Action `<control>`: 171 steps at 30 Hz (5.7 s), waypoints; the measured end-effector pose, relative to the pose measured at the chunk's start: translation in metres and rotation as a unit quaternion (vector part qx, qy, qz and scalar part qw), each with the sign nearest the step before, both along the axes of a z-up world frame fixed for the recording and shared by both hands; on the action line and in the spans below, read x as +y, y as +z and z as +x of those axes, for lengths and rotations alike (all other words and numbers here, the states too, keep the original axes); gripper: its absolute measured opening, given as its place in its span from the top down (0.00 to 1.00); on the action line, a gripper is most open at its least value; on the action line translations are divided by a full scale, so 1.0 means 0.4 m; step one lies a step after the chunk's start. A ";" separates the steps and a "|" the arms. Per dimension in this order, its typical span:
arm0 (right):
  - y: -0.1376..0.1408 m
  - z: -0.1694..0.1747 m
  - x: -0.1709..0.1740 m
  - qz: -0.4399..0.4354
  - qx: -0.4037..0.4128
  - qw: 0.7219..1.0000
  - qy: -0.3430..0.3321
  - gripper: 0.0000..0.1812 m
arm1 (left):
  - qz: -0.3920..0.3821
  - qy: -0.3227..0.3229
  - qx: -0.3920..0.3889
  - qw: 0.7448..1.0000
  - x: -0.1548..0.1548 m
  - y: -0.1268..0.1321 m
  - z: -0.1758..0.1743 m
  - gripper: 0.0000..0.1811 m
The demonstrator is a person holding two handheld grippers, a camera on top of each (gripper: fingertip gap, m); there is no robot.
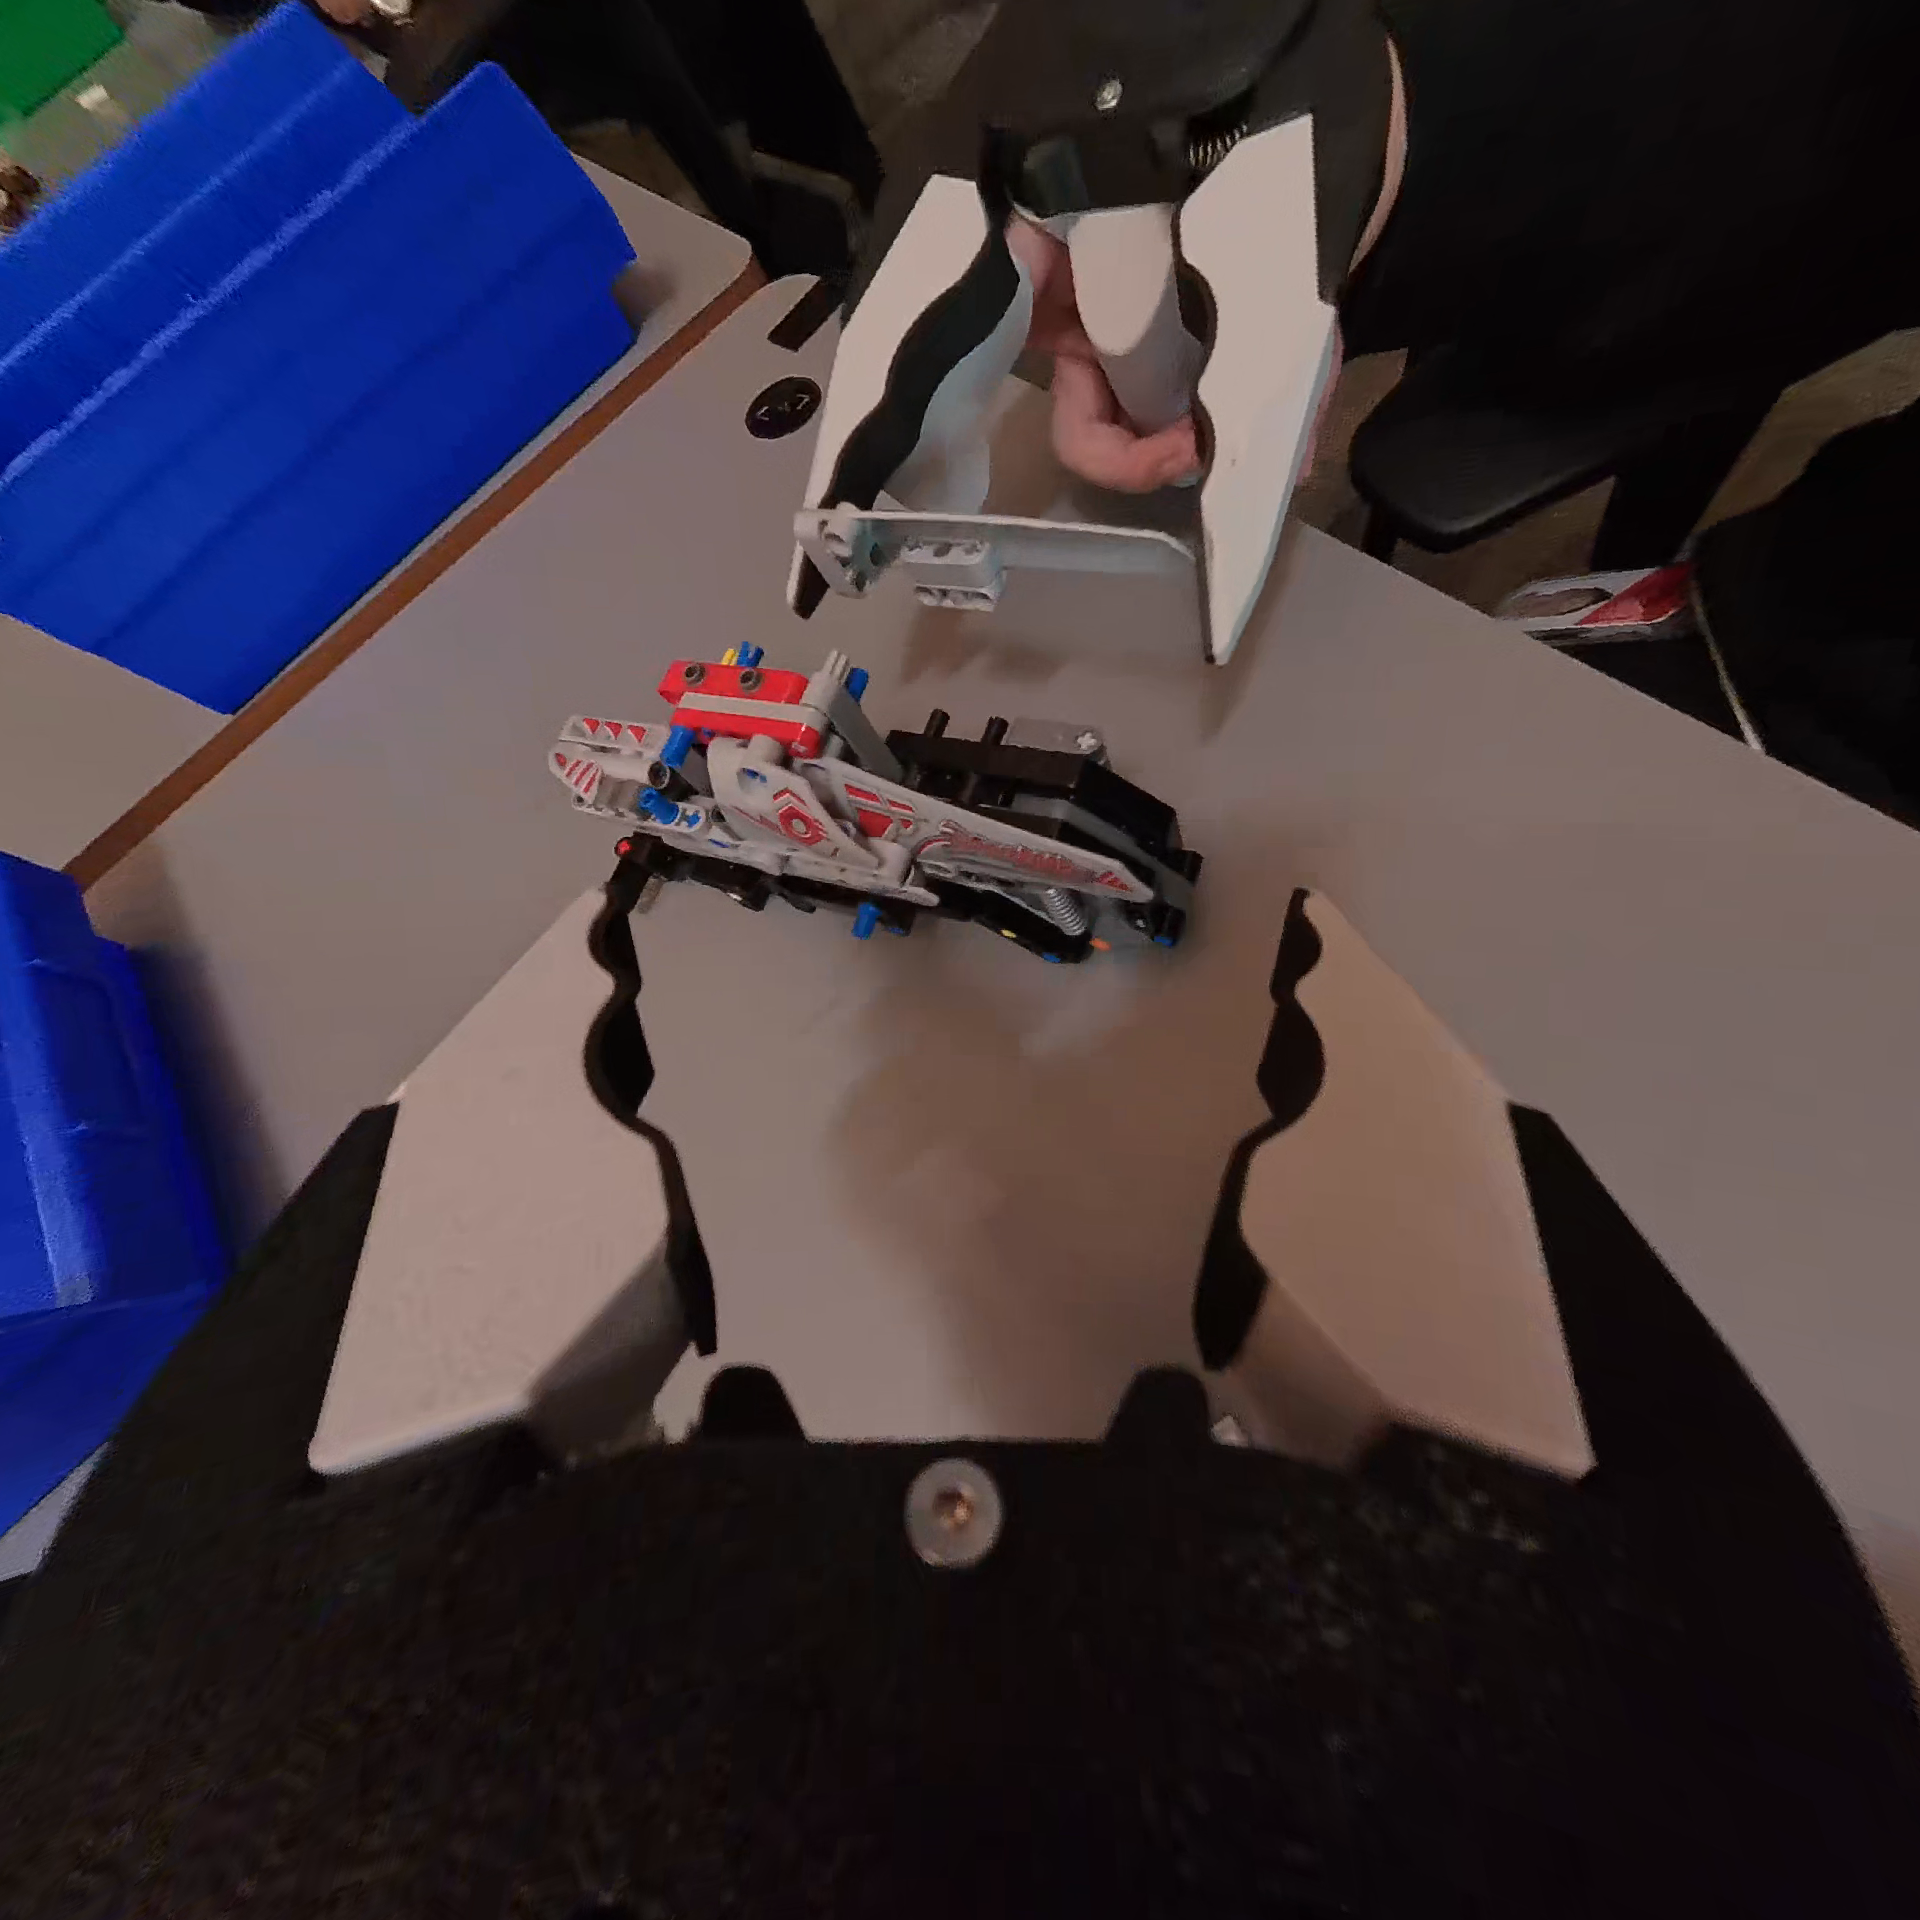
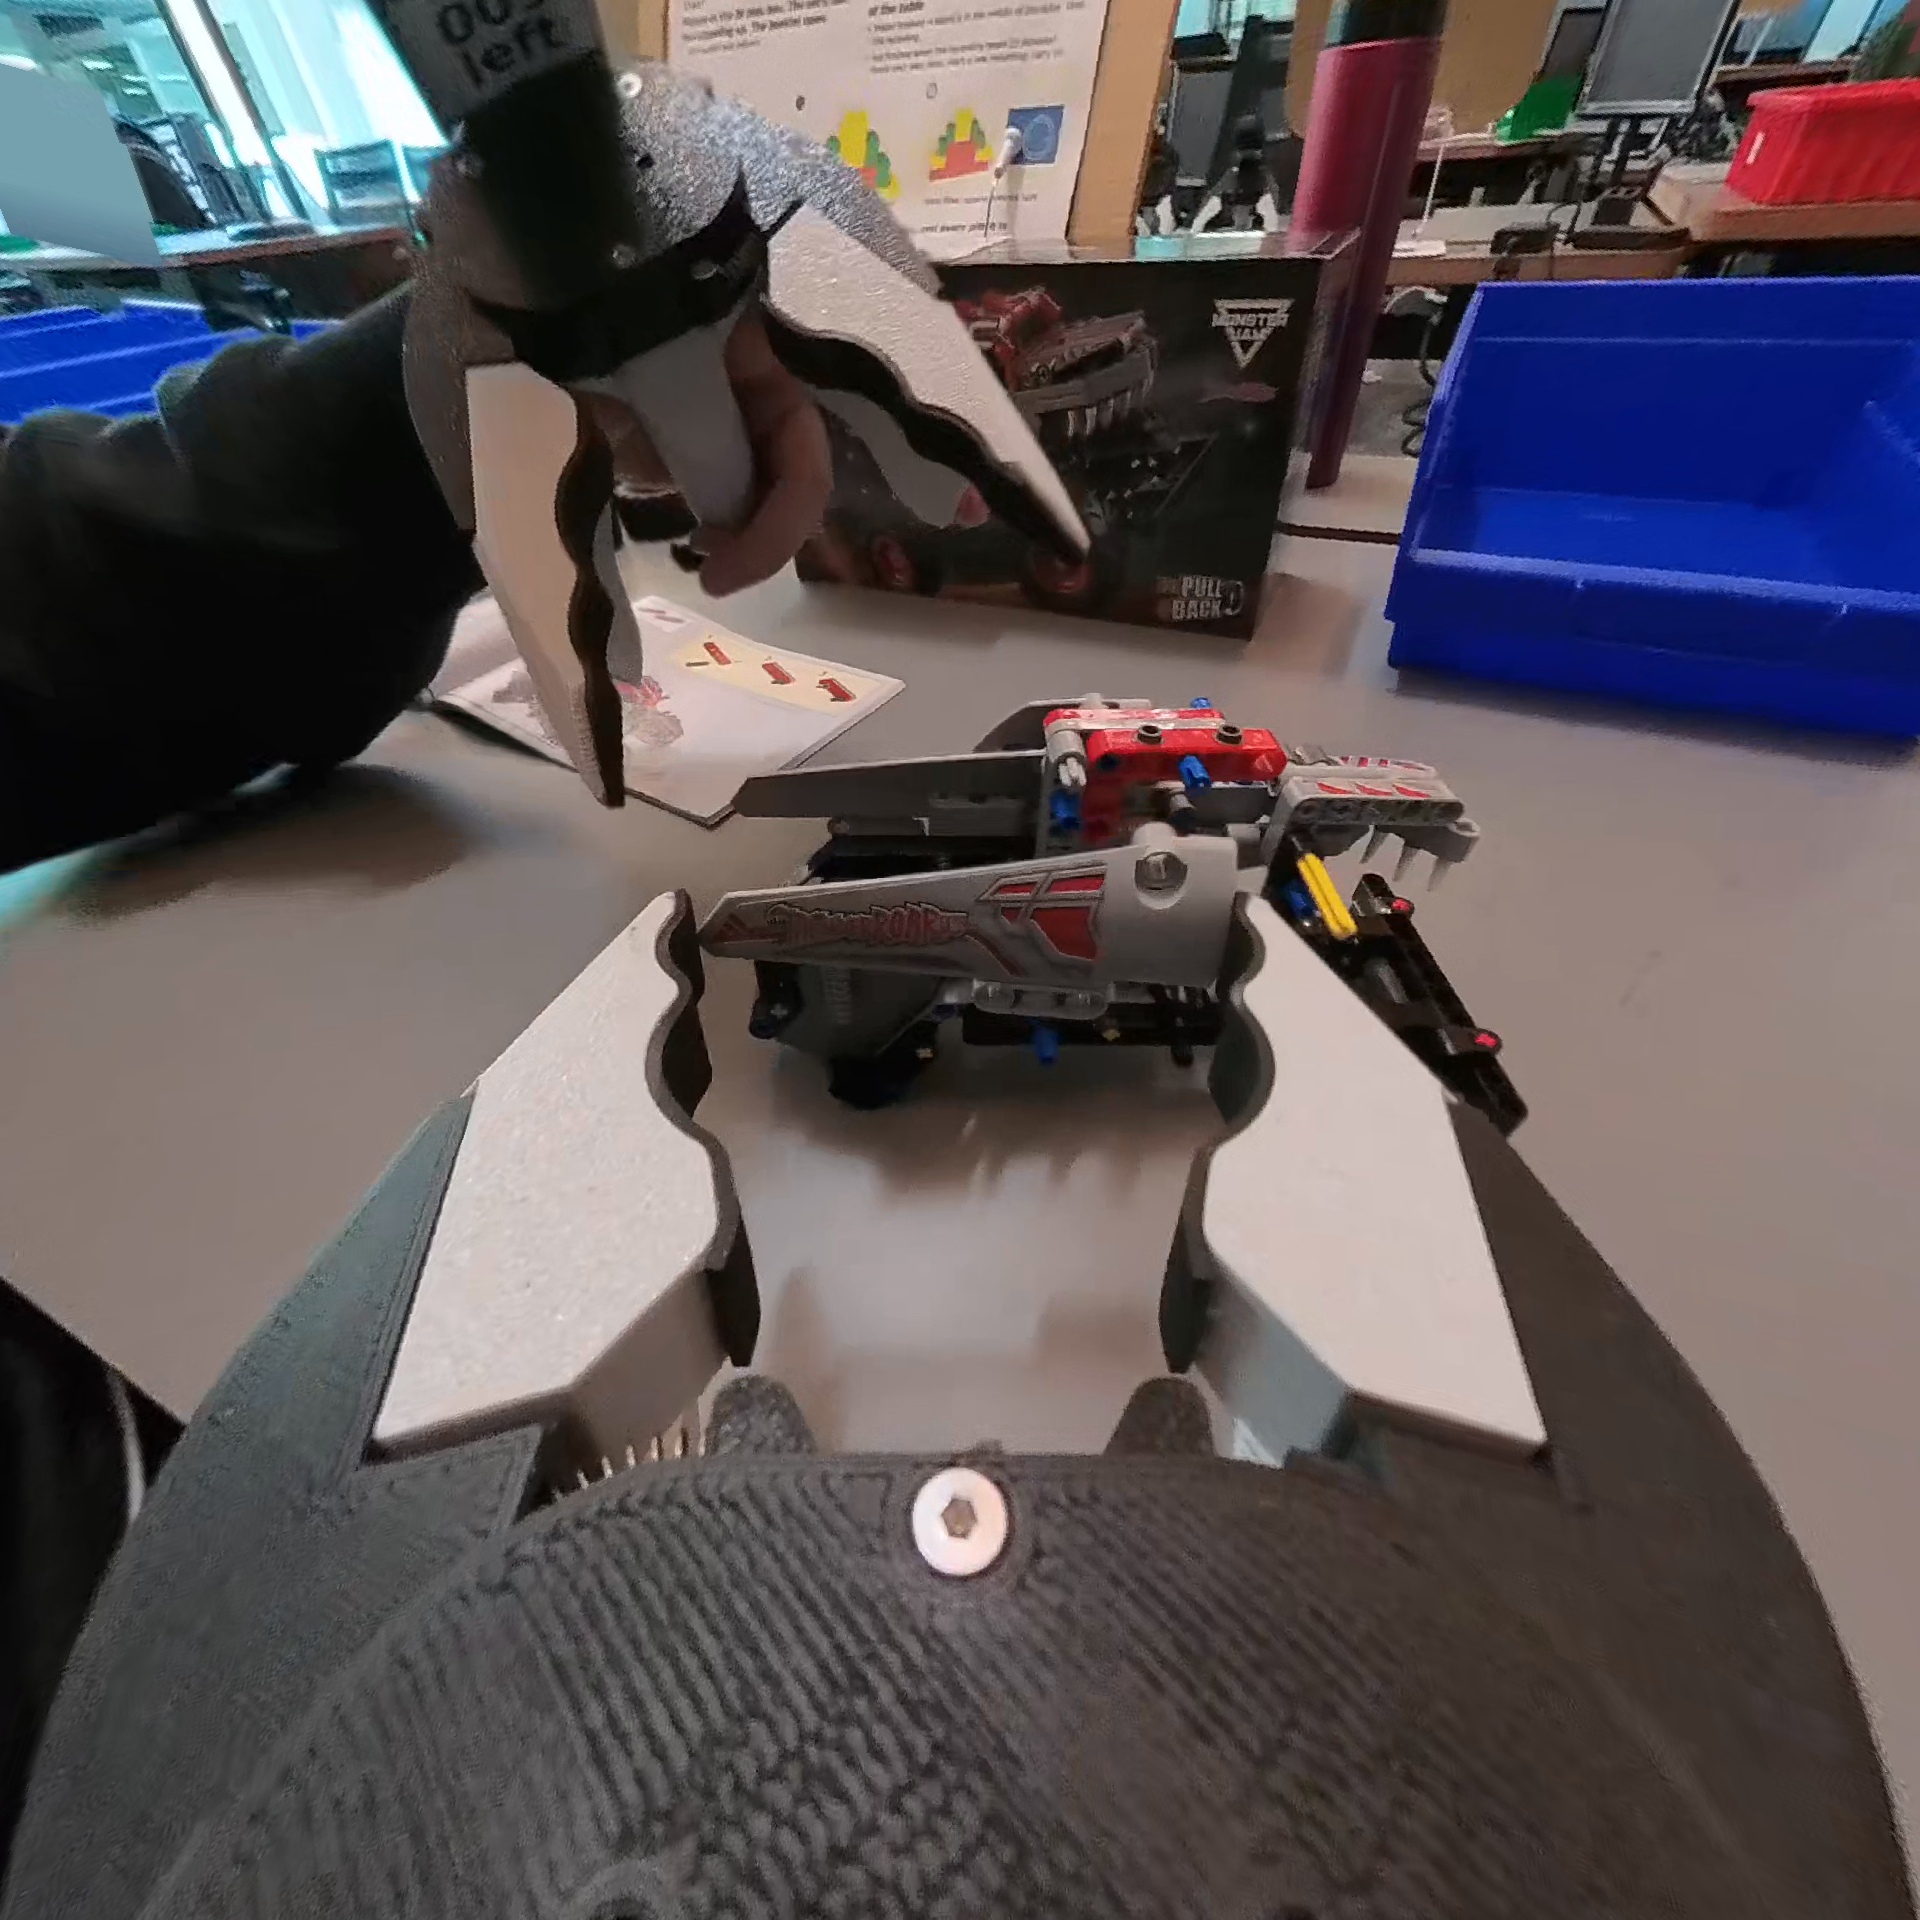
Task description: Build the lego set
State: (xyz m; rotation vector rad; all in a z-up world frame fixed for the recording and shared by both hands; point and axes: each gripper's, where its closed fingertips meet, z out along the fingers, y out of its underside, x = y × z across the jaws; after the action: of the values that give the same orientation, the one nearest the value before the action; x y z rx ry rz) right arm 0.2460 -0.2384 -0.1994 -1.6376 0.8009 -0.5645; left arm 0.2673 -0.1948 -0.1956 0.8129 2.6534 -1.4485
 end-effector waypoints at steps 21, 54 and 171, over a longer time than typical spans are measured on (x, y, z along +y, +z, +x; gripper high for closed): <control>-0.024 0.027 0.006 -0.014 0.030 0.999 -0.008 0.46 | -0.014 -0.087 0.170 0.982 -0.165 0.006 0.017 0.52; -0.057 0.016 0.057 0.030 0.116 0.993 -0.001 0.46 | 0.001 -0.008 0.188 0.982 -0.152 -0.019 0.036 0.76; -0.057 -0.002 0.064 -0.163 0.032 0.977 0.133 0.46 | -0.074 -0.010 0.151 0.986 -0.062 -0.056 -0.040 0.38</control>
State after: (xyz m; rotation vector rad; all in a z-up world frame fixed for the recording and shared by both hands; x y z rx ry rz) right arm 0.2453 -0.2128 -0.2220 -2.0354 0.5398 -0.4709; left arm 0.2513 -0.2198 -0.2181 0.6550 2.7010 -1.8840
